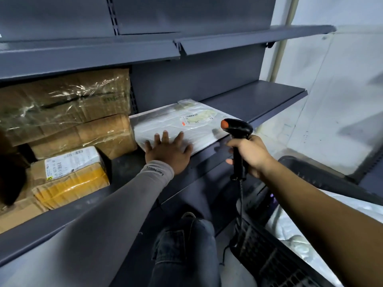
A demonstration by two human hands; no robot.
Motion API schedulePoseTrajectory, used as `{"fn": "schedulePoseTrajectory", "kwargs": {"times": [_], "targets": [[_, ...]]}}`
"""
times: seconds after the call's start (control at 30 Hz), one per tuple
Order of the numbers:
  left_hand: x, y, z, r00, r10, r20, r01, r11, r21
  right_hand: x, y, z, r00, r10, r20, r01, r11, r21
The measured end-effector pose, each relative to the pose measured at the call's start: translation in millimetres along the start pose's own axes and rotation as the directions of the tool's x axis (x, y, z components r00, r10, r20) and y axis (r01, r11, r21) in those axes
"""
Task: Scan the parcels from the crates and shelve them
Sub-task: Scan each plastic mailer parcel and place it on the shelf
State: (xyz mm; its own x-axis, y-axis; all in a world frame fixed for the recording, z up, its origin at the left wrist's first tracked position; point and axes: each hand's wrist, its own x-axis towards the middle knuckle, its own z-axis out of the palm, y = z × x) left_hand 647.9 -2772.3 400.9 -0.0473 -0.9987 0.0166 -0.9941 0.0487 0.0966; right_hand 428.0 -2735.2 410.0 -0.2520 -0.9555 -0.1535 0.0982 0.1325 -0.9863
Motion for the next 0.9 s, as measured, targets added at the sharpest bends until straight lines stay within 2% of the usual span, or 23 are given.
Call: {"fn": "schedulePoseTrajectory", "kwargs": {"times": [0.1,0.3,0.63,0.9], "targets": [[-18.6,15.4,1.0,0.999,0.040,-0.014,-0.040,0.999,-0.012,-21.7,1.1,-11.1,1.000,-0.005,-0.012,0.005,1.000,0.026],[-57.5,59.6,12.9,0.979,0.187,-0.081,-0.191,0.981,-0.041,-75.9,7.3,-47.0,0.999,-0.031,-0.034,0.029,0.998,-0.054],[-110.3,139.3,35.4,0.909,0.417,0.002,-0.417,0.909,-0.017,-149.5,6.8,-132.5,0.967,-0.090,-0.238,0.056,0.987,-0.149],[-138.1,207.2,72.3,0.805,0.591,0.059,-0.591,0.807,-0.017,-188.2,19.0,-224.7,0.869,-0.058,-0.492,-0.060,0.973,-0.222]]}}
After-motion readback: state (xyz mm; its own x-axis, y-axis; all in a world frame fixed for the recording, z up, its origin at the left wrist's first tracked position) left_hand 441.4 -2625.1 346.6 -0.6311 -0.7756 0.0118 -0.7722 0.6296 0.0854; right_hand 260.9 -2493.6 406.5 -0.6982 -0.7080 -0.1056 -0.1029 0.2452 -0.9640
